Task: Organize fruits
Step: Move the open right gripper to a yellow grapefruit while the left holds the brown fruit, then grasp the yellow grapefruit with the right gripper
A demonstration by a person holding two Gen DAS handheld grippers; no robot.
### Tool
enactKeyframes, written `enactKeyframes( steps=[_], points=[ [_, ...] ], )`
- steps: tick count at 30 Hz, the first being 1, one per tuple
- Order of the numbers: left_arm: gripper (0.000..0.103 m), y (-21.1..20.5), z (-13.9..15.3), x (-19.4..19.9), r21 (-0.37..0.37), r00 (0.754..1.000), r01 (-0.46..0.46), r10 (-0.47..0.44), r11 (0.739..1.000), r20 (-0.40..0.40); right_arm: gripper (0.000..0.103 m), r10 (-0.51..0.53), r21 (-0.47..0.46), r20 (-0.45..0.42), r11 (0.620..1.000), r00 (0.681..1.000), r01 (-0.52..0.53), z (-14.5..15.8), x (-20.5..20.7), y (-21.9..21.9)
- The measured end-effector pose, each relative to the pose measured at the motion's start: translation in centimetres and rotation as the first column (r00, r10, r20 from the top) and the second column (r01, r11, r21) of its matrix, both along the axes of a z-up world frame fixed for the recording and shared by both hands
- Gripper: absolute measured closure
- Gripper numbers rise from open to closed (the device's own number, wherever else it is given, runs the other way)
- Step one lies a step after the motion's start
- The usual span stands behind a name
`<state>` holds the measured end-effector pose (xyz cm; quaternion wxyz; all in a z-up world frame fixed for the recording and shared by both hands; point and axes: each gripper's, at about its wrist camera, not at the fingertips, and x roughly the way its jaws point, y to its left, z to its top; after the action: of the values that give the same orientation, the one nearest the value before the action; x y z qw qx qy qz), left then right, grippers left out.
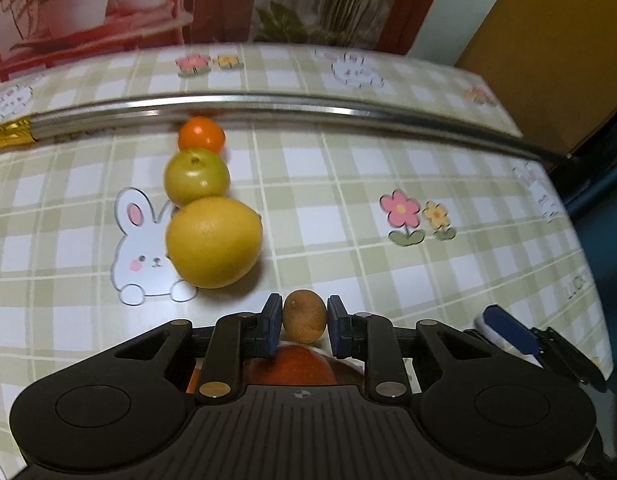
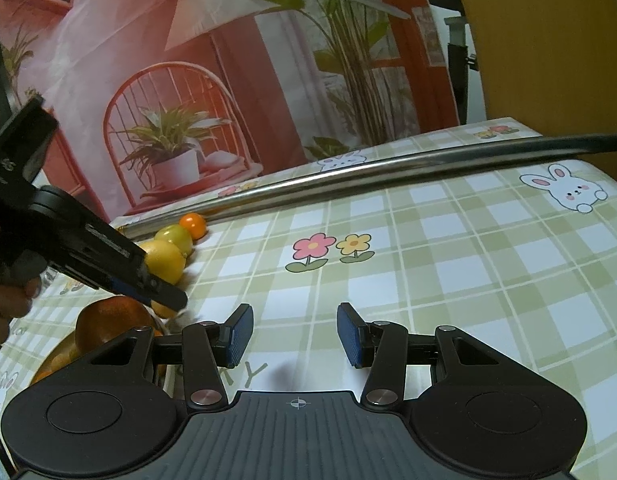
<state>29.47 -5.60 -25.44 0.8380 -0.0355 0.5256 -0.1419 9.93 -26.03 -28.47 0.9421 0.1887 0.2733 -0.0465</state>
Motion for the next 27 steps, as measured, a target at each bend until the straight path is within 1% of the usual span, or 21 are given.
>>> enactKeyframes(
  steps=[3,8,11,15,21,25,27],
  points=[
    [0.078,1.2,1.5,-1.5,-0.01,0.999,-0.014,0.014,1.0,0.043,0.059,-0.001,0.005,0.002,1.0,1.0,0.001,0.1,-0.1,0.0],
    [0.078,3.8,3.7,-4.0,-0.016,0.995,-0.043,0.044,0.999,0.092,0.059,0.004,0.006,0.005,1.0,1.0,-0.004,0.7,-0.5,0.3],
    [0.078,5.5,5.0,-5.8,-0.006,0.988,-0.066,0.066,0.998,0.137,0.059,0.008,0.009,0.006,1.0,1.0,-0.008,1.2,-0.6,0.5],
    [0.078,8.2,6.2,-8.5,-0.013,0.975,-0.114,0.114,0.993,0.189,0.059,0.023,-0.007,0.017,1.0,1.0,-0.023,2.4,-0.8,1.3],
    [0.078,11.1,7.0,-12.2,-0.007,0.952,-0.166,0.162,0.986,0.261,0.059,0.067,-0.053,0.023,0.996,0.997,-0.066,4.3,-1.0,3.1],
    [0.078,12.3,6.6,-13.8,-0.024,0.943,-0.177,0.177,0.984,0.281,0.059,0.099,-0.077,0.023,0.992,0.995,-0.097,5.4,-0.8,4.4],
    [0.078,12.9,6.3,-14.2,-0.045,0.941,-0.182,0.188,0.982,0.282,0.059,0.114,-0.091,0.02,0.989,0.993,-0.112,6.0,-0.5,5.1]
  ],
)
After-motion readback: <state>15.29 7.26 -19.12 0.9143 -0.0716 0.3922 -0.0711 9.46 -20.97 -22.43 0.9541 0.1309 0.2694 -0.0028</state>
